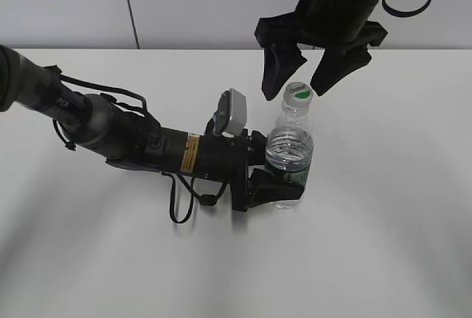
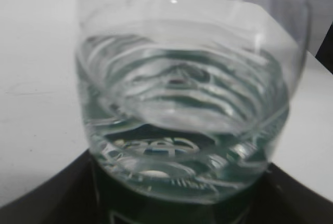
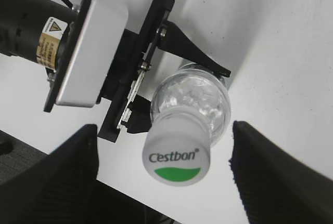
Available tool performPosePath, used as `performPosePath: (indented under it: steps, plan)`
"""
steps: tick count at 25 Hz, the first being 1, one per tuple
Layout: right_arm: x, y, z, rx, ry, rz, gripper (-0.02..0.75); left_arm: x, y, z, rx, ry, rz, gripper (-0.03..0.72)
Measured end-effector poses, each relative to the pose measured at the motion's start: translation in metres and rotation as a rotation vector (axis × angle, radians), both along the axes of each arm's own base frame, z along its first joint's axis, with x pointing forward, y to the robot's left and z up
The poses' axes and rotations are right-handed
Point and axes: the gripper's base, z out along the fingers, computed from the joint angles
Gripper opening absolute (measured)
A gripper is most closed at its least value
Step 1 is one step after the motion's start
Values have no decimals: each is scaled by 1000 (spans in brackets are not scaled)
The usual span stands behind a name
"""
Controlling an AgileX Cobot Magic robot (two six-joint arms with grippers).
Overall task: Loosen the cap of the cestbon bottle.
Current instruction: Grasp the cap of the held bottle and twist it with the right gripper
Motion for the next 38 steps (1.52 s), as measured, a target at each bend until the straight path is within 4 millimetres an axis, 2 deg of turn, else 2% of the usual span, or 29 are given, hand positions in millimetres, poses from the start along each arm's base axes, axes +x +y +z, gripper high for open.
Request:
performPosePath:
  steps: [9,18,38]
  plan:
    - [0,-1,0,-15,-8,30,595,0,0,0,0,0,0,531]
    - [0,-1,0,-21,-24,76,525,0,0,0,-1,0,0,531]
    - [0,-1,-1,-28,-48,150,524,0,0,0,-1,0,0,531]
